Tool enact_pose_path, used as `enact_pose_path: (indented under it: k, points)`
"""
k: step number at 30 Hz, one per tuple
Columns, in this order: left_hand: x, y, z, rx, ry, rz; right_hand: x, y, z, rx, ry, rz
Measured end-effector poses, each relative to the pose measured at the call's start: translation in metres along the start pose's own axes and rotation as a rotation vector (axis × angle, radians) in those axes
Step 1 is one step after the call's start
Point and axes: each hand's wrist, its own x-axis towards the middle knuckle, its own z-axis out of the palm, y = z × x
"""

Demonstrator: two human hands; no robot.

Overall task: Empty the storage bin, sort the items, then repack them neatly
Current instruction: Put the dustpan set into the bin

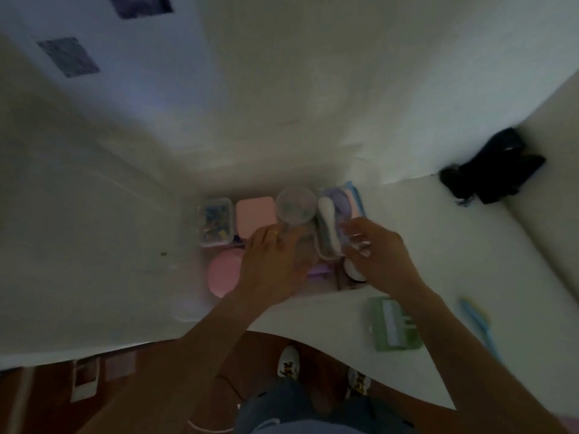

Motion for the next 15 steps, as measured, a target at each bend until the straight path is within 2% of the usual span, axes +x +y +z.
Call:
enact_pose_path:
  k: [2, 4, 7, 8, 11, 15]
  points:
    - [0.001, 0.042, 0.001, -0.092, 0.098, 0.131, -0.033, 0.011, -0.048, 0.088, 0.153, 0.064]
    - [-0.004, 0.090, 0.007, -0.195, 0.154, 0.196, -0.067, 0.032, -0.085, 0.067, 0.277, 0.131]
    - [-0.018, 0.146, 0.037, -0.337, -0.024, 0.253, -0.112, 0.083, -0.106, 0.040, 0.365, 0.287]
    - [-0.023, 0.160, 0.052, -0.336, -0.074, 0.295, -0.126, 0.101, -0.103, 0.040, 0.351, 0.336]
    - [-0.034, 0.184, 0.102, -0.089, -0.085, 0.467, -0.155, 0.152, -0.078, 0.013, 0.215, 0.450]
    - [-0.063, 0.185, 0.149, -0.009, -0.230, 0.354, -0.158, 0.203, -0.057, -0.176, 0.088, 0.438]
